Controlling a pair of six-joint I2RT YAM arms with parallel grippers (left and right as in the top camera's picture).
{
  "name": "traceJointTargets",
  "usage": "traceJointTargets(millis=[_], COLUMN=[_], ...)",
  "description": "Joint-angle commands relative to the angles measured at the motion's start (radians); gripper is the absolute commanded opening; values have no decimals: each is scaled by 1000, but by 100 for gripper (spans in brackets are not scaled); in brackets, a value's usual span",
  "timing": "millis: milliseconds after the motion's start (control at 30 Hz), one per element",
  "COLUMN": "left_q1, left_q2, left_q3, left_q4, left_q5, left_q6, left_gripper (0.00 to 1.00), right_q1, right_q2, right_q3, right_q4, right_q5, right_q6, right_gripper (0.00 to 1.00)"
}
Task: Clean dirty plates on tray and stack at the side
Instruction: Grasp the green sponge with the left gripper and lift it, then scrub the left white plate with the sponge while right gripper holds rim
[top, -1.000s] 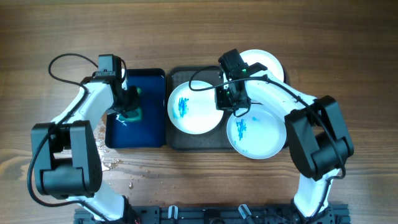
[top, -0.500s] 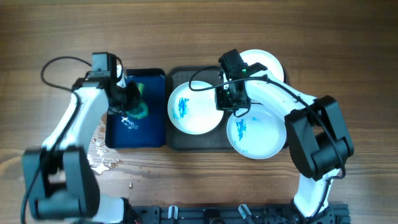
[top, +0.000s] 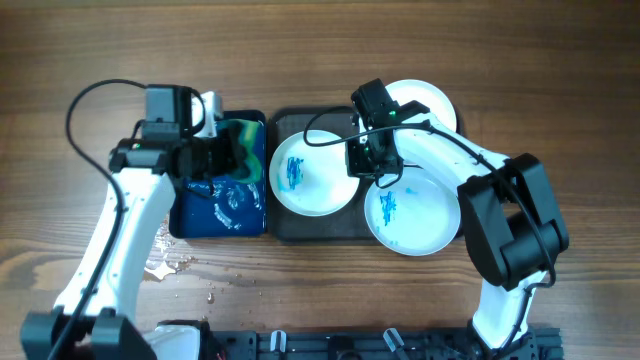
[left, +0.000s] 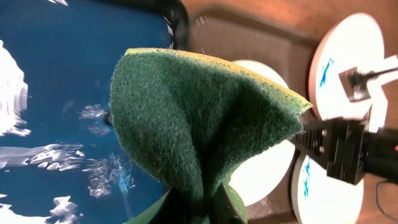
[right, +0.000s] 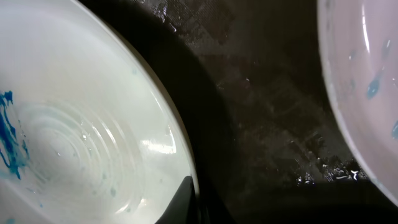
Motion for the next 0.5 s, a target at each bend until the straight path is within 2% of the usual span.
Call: traceJointTargets(millis=[0,100,300,467], left_q1=[-65,-155,-327,-361], left_q2=[105,206,409,527], left_q3=[18,18,18,18], left_q4=[18,109,281,348], left_q5=[57,154,154,118], left_q6=[-9,-22,-172,-214], left_gripper=[4,4,4,4], right_q1=[2,2,2,2], right_q2=[18,18,18,18], right_q3=[-9,-9,-9,-9], right_q4=[5,5,-7,-24], right_q5=[-1,-1,-1,-1], right_q6=[-4,-3,-4,-4], right_gripper=[4,4,4,4])
